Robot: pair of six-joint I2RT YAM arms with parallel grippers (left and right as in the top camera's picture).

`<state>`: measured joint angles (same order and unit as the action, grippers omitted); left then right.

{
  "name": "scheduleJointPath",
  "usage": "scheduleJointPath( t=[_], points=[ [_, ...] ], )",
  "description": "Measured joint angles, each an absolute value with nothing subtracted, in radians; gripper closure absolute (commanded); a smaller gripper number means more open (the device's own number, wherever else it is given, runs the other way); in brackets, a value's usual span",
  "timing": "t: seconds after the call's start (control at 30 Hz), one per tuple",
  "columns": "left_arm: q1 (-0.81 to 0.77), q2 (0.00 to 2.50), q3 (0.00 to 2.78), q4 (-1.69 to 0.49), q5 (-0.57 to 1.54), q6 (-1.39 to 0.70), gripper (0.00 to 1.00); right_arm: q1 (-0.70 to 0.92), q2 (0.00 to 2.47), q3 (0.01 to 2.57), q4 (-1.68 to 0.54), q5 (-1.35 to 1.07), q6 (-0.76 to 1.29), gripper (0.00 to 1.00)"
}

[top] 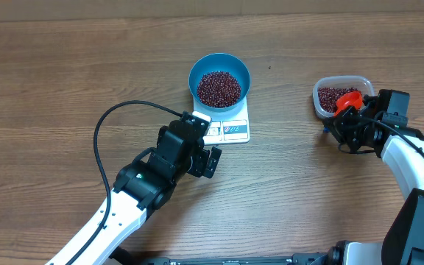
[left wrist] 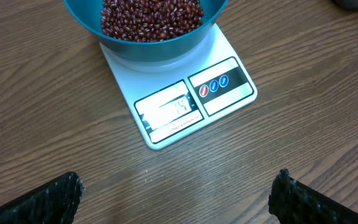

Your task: Scoop item into bowl and weigh 150g on scale

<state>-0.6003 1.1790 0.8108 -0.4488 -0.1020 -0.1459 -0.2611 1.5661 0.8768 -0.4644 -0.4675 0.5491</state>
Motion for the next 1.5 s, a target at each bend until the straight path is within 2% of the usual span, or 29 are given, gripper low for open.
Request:
scheduleJointPath(
  t=[0.23, 0.37, 0.5, 0.7, 0.9, 1.13, 1.5],
  points=[
    [-0.600, 1.179, 0.811, -0.449, -0.102, -0.146, 0.00, -0.261, 1.556, 0.917, -0.537, -0.468, 0.502, 0.96],
    [-0.600, 1.179, 0.811, -0.448, -0.102, -0.146, 0.00, -0.261, 1.553, 1.050, -0.744, -0.464, 0.424, 0.96],
    [-0.600, 1.179, 0.811, -0.448, -0.102, -0.146, 0.00, -0.262, 1.546, 1.307, -1.031, -0.421, 0.308, 0.97],
    [-0.600, 1.180, 0.811, -0.449, -0.102, -0.146, 0.00, -0.262, 1.556, 1.619, -1.325, -0.286, 0.170, 0.96],
    [-0.600, 1.180, 0.811, -0.450, -0.102, -0.146, 0.01, -0.262, 1.744, 1.829, -1.530, -0.210, 0.044, 0.97],
    [-0.600, 1.180, 0.811, -0.449, -0.102, -0.146, 0.00, -0.262, 1.983, 1.851, -1.584, -0.170, -0.071, 0.96],
    [-0.600, 1.180, 0.811, -0.449, -0.102, -0.146, 0.00, -0.261, 2.016, 1.851, -1.526, -0.022, -0.243, 0.96]
  ],
)
